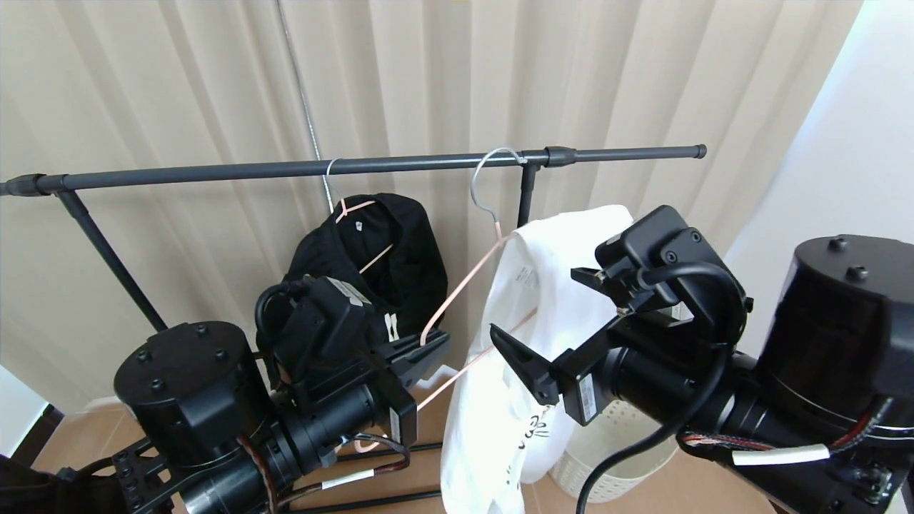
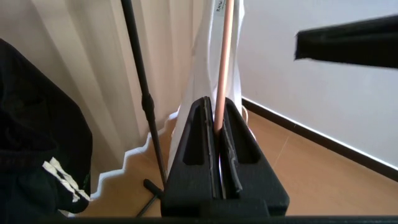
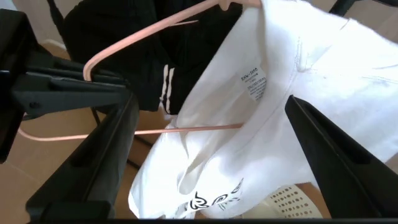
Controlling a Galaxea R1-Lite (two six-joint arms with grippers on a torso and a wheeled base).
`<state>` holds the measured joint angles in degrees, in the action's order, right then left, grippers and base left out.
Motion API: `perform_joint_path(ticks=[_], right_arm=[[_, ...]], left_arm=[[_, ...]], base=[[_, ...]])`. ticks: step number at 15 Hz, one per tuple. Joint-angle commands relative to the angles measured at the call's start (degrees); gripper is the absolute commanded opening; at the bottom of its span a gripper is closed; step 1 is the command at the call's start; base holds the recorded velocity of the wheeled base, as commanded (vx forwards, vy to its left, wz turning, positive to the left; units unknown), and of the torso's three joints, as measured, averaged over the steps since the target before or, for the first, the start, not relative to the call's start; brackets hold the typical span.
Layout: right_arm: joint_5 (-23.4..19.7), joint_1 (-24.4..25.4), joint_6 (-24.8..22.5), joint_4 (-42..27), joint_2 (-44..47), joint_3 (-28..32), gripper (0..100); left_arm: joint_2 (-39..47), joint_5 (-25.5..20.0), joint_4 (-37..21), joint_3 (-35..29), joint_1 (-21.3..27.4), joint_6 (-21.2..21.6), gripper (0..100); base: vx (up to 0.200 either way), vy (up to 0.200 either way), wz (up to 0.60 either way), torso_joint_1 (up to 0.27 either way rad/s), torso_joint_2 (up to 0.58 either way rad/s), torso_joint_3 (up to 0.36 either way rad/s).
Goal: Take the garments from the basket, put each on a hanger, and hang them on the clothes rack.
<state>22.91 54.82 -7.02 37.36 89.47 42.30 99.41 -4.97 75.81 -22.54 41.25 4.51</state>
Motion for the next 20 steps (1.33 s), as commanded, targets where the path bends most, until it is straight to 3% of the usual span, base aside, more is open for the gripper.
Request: perform_joint_path(ticks=[1,4,7,10,11,14,15,16,20], right_arm=[[-1.37,-0.07,-0.01,-0.10,-2.46,-0.64,100],[-6.12,-2.00,-0.19,-5.72,-7.11,-2.31,100],[-16.67,-7.71,-5.28,-10.29,-13.35,-6.35,100],[-24.66,-15.01,-10.56,-13.55,-13.97,-6.79,100],[-25.02,-15.18,-10.82,-13.81,-14.06,-6.79,100],[-37.58,-23.44,-19.43,-26.47,-16.61,-1.96,100],[-39.17,-24.50,-20.93,-28.58,-16.78,-0.90,100],[-43.82,-27.84,-25.15,-37.01,-16.96,4.28,100],[-50.59,-31.79,-32.53,-55.82,-15.46,17.73,100]], left_arm=[[-0.45,-0.30,0.04,0.66,-0.82,0.06,0],[-1.15,-4.69,2.59,3.47,-2.58,-0.03,0],[-0.98,-9.09,6.98,7.69,-5.66,0.06,0],[-0.89,-16.12,9.18,11.38,-10.14,0.50,0],[-0.80,-16.47,9.35,11.55,-10.40,0.50,0],[0.69,-24.38,14.19,15.07,-14.36,0.76,0],[1.04,-24.91,14.19,15.42,-14.71,0.85,0],[2.54,-26.23,14.19,16.83,-15.41,0.94,0],[2.36,-26.67,14.19,18.94,-14.71,4.89,0]], base=[[0.000,0.000,0.00,0.000,0.00,0.000],[0.000,0.000,0.00,0.000,0.00,0.000],[0.000,0.000,0.00,0.000,0.00,0.000],[0.000,0.000,0.00,0.000,0.00,0.000],[0.000,0.000,0.00,0.000,0.00,0.000],[0.000,0.000,0.00,0.000,0.00,0.000],[0.000,0.000,0.00,0.000,0.00,0.000],[0.000,0.000,0.00,0.000,0.00,0.000],[0.000,0.000,0.00,0.000,0.00,0.000]])
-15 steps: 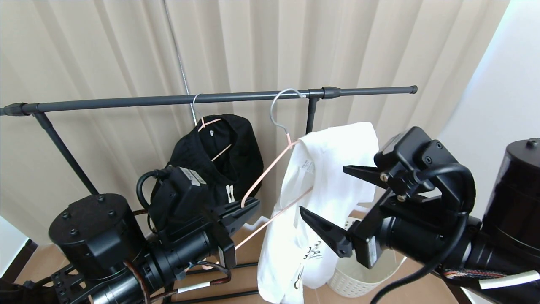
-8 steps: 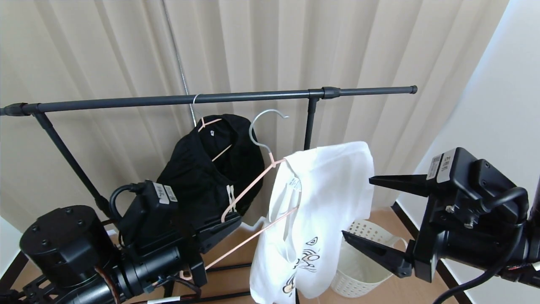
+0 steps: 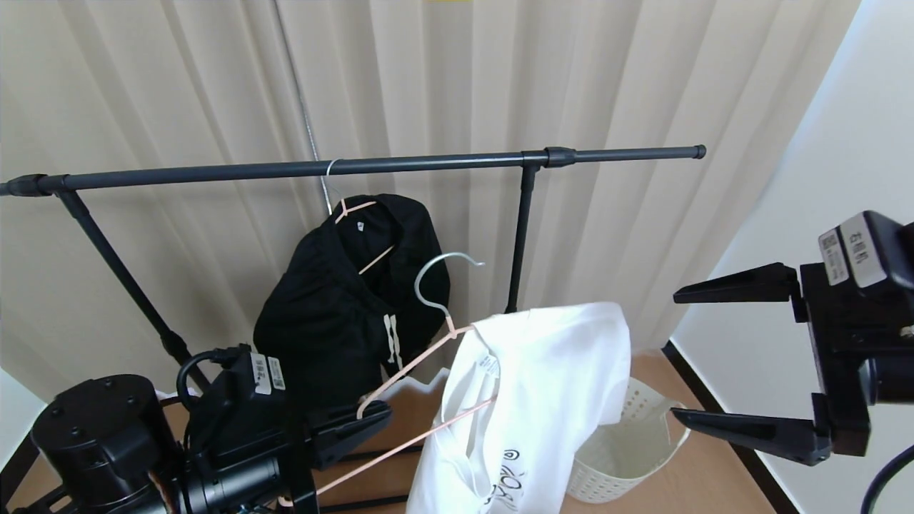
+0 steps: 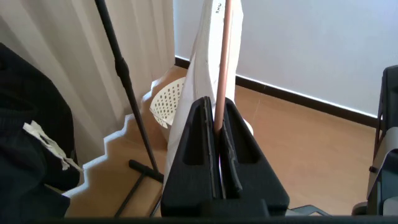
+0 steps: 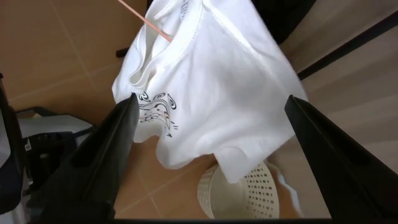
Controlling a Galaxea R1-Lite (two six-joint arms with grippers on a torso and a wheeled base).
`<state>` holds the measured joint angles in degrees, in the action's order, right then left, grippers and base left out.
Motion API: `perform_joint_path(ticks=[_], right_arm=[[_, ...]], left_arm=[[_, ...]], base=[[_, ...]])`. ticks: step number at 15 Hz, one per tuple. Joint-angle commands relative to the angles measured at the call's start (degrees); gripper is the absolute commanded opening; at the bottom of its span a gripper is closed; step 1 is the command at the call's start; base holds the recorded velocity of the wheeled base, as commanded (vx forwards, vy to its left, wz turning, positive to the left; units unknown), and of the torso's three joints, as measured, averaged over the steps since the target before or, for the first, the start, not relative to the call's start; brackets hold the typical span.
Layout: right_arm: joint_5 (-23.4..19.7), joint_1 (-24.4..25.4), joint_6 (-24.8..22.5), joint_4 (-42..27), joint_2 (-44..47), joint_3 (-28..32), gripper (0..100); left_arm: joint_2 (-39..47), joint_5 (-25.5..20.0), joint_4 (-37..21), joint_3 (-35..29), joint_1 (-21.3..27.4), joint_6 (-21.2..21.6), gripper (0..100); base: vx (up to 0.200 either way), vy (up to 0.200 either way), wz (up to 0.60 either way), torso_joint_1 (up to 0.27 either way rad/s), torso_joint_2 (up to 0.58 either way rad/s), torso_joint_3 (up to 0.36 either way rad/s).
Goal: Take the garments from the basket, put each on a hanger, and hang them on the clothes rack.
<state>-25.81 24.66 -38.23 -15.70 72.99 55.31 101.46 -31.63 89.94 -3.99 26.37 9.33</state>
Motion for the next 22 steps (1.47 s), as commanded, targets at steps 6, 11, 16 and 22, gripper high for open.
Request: perform_joint_path(ticks=[6,11,16,22], right_arm=[[-8.56,-1.63,-3.43,-7.94,13.68,13.25,100],[-12.07,-1.63,-10.37,-26.57,20.27,28.28,100],[-11.99,-1.19,-13.63,-31.06,24.93,31.18,100],[-11.63,1.71,-13.63,-30.88,27.47,29.86,100]], left_arm=[[-2.06,-3.61,0.06,2.84,1.41,0.69,0],[-2.06,-5.37,0.06,3.99,1.41,4.03,0],[-2.15,-5.37,0.06,3.99,3.16,4.12,0],[-1.97,-5.37,0.06,3.63,4.31,4.03,0]], base=[[0.000,0.000,0.00,0.000,0.00,0.000],[0.000,0.000,0.00,0.000,0.00,0.000],[0.000,0.000,0.00,0.000,0.00,0.000],[0.000,0.000,0.00,0.000,0.00,0.000]])
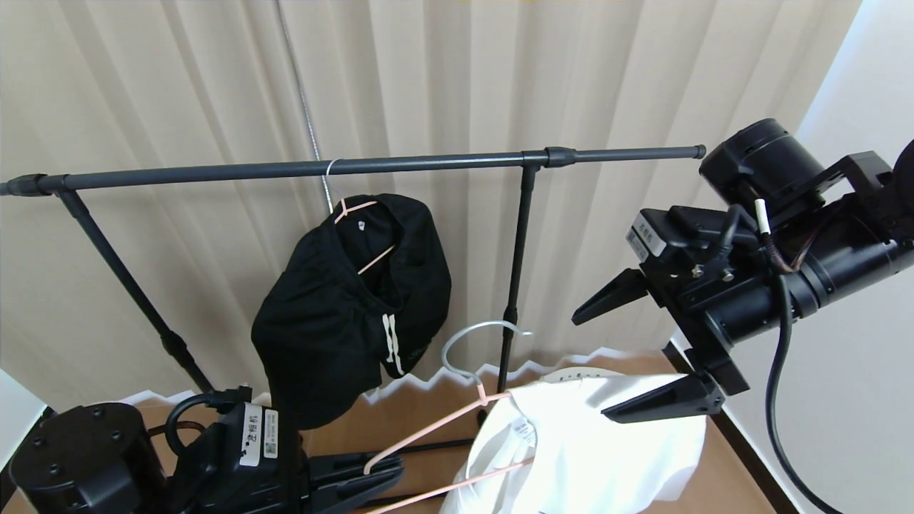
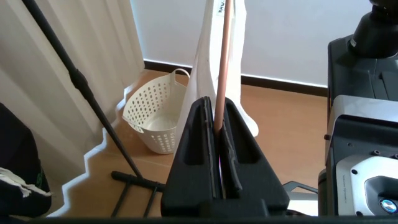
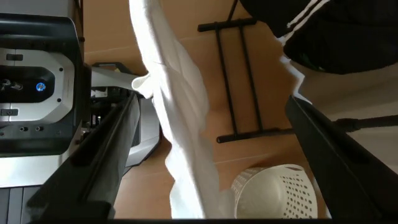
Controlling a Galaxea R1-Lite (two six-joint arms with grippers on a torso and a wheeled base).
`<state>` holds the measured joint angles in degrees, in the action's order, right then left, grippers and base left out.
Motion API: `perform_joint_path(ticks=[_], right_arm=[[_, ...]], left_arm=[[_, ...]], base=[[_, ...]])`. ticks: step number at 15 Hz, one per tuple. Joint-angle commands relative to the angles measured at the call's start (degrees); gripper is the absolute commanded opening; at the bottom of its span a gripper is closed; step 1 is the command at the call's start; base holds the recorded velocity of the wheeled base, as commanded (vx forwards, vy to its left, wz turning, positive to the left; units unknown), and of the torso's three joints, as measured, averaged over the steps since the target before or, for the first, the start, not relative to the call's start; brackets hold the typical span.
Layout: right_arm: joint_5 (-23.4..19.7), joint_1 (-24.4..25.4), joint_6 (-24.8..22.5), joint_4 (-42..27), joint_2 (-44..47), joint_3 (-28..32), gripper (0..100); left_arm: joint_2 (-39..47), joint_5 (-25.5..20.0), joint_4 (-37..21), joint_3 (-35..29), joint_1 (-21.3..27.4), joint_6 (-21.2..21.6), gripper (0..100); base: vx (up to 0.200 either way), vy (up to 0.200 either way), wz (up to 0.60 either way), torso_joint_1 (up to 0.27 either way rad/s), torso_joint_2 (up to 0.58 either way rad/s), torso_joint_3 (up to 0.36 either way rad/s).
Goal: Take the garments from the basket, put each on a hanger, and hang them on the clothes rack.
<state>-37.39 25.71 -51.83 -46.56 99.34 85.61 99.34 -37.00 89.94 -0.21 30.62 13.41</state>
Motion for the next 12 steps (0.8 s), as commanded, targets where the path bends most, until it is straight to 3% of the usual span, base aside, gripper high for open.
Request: perform_joint_path(ticks=[1,12], right_arm=[[0.39,1.01,-0.02,0.06,1.47,-0.89,100],[4.34,3.03,0.15,2.08,4.28,-1.33,100]], left_arm=[[0.15,0.00,0.06,-0.23,0.05,-0.05,0],[-0.02,0.08,0.06,-1.46,0.05,-0.40,0]], base=[[0.000,0.000,0.00,0.000,0.00,0.000],[0.000,0.000,0.00,0.000,0.00,0.000]])
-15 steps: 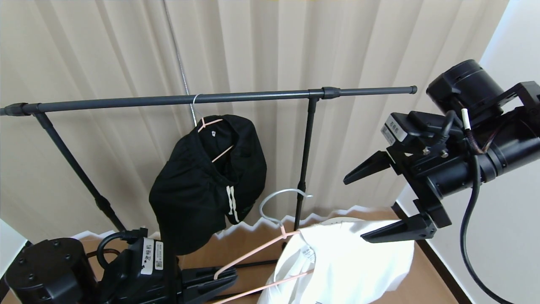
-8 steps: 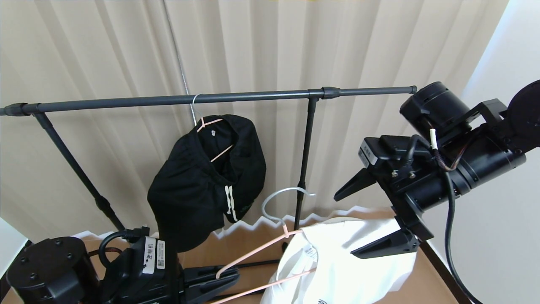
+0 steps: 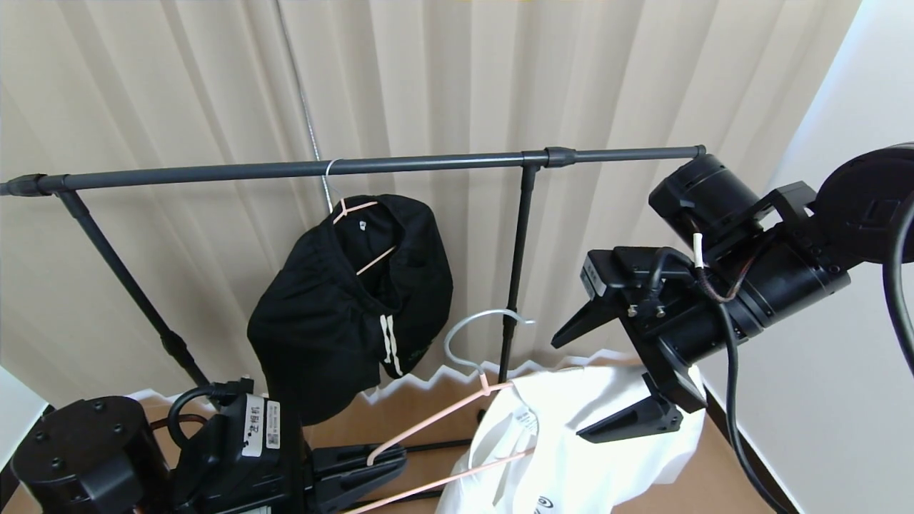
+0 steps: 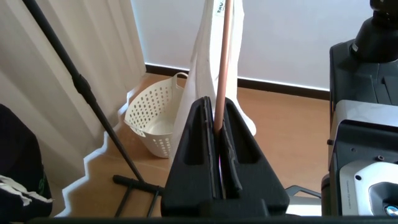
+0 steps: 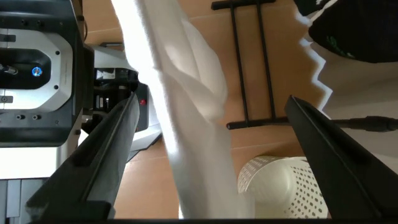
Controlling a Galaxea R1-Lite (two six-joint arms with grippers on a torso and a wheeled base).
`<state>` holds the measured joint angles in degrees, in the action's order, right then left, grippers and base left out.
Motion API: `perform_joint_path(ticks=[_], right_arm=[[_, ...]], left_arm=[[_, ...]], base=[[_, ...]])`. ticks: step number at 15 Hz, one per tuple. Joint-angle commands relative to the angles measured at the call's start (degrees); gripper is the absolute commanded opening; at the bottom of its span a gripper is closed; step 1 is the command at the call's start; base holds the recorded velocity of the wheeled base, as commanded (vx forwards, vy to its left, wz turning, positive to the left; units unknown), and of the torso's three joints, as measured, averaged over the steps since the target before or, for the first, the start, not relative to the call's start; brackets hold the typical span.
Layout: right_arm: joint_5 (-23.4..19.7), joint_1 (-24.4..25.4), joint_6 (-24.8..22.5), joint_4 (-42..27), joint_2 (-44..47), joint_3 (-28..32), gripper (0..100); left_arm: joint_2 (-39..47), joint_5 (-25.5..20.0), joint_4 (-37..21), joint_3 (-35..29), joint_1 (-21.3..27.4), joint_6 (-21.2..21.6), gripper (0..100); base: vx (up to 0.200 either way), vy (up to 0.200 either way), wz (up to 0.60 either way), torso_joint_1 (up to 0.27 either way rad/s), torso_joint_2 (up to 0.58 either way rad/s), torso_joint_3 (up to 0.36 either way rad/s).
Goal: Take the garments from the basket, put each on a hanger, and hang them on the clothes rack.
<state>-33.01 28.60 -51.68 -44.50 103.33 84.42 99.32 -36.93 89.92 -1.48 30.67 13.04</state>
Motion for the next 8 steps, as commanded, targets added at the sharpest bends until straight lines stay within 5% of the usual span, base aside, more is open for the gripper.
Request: perform_joint_path(ticks=[1,6,7,8], right_arm=[[-0.12,0.14,0.08,0.11,0.30,-0.13,100],[-0.12,0.14,0.26,0.11,-0.06,-0.57,100],[-0.12,0.14,0.26,0.11,-0.14,-0.57,0],[-0.12,0.14,0.26,0.11,-0.14,-0.57,0]], left_arm=[[0.00,0.01,0.08,-0.19,-0.09,-0.04,0],[0.18,0.01,0.08,-0.19,-0.09,-0.21,0],[0.18,0.01,0.08,-0.19,-0.09,-0.21,0],[0.18,0.01,0.08,-0.19,0.00,-0.21,0]], base=[[0.000,0.000,0.00,0.000,0.00,0.000],[0.000,0.000,0.00,0.000,0.00,0.000],[0.000,0.000,0.00,0.000,0.00,0.000],[0.000,0.000,0.00,0.000,0.00,0.000]])
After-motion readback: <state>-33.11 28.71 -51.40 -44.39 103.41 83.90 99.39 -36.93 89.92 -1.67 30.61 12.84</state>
